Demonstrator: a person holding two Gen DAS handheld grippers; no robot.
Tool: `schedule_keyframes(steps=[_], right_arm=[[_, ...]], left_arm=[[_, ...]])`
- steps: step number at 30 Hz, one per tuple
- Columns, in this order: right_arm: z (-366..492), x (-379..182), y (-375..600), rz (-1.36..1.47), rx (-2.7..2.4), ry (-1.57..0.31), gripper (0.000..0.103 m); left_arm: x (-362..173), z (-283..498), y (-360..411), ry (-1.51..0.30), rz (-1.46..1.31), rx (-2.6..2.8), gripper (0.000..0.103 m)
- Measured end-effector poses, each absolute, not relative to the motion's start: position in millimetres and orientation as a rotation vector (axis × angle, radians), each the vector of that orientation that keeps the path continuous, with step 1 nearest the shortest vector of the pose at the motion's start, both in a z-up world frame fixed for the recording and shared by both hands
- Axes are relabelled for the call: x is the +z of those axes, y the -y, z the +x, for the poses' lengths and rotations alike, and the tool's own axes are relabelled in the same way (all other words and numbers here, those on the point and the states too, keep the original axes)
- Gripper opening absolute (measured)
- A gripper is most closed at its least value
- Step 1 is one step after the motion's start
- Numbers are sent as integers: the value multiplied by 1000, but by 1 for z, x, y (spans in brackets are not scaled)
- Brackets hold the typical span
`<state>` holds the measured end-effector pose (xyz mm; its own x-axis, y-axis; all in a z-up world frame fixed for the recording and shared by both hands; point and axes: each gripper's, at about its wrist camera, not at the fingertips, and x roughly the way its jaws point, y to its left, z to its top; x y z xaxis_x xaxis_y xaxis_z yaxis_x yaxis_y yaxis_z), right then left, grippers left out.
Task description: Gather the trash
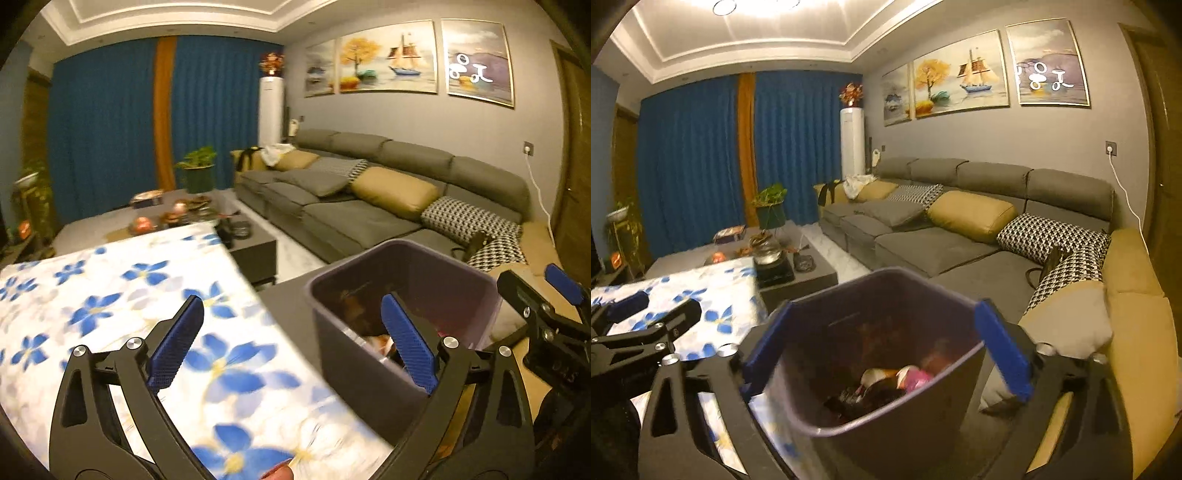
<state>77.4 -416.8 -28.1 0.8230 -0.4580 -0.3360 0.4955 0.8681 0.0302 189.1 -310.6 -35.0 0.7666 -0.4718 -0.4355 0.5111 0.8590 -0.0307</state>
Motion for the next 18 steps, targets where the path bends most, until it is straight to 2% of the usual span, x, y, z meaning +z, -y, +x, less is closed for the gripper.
schedule_keyframes(steps=[10,18], right_arm=[[34,-24,345,75,-475,-344,98],[-8,-12,295,65,-482,-329,98]], left_arm=[[-23,113,233,-387,134,-409,96],[-18,70,176,-426,84,-397,96]])
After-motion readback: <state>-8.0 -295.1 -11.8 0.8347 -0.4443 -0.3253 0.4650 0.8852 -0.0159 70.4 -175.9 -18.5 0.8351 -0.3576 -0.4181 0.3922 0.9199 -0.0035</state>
